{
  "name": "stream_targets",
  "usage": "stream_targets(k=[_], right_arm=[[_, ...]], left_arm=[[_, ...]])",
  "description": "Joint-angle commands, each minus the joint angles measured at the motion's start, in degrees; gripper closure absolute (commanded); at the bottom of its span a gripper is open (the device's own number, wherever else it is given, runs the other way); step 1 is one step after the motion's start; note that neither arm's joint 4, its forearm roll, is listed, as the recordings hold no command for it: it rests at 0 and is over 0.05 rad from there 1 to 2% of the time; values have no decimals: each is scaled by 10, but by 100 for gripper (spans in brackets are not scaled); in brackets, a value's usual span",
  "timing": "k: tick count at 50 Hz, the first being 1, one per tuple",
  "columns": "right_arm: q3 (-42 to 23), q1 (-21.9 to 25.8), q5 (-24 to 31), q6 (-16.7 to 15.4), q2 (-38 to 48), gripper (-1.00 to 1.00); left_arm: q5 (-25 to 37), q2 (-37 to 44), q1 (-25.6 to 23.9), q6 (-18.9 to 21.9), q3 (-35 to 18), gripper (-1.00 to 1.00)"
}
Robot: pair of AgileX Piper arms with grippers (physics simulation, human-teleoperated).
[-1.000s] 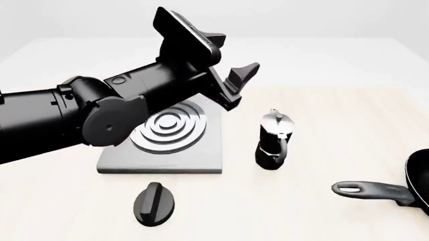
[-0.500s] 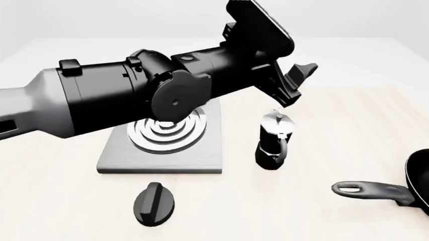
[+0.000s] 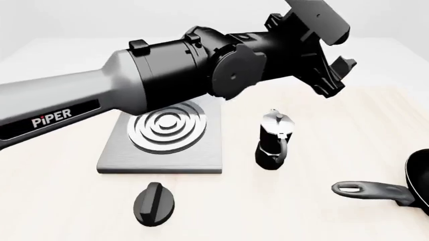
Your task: Put the frying pan on the stove.
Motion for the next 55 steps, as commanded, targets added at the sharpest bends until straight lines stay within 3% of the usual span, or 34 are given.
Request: stream_targets(k=[1,18,29,42,55], right_arm=[[9,0,0,-2,-2,-100],[9,2,0,2,-2,-100],[10,2,0,2,-2,-100],[11,1,0,5,-2,-100],[13,2,0,10,-2,-100]], left_arm=[[39,39,-12,-4,-66,-100],[82,86,-40,16,-108,-100],[118,140,-43,20,-171,-100],[134,170,-66,15,-187,-100],[151,218,-78,1,-237,-100]])
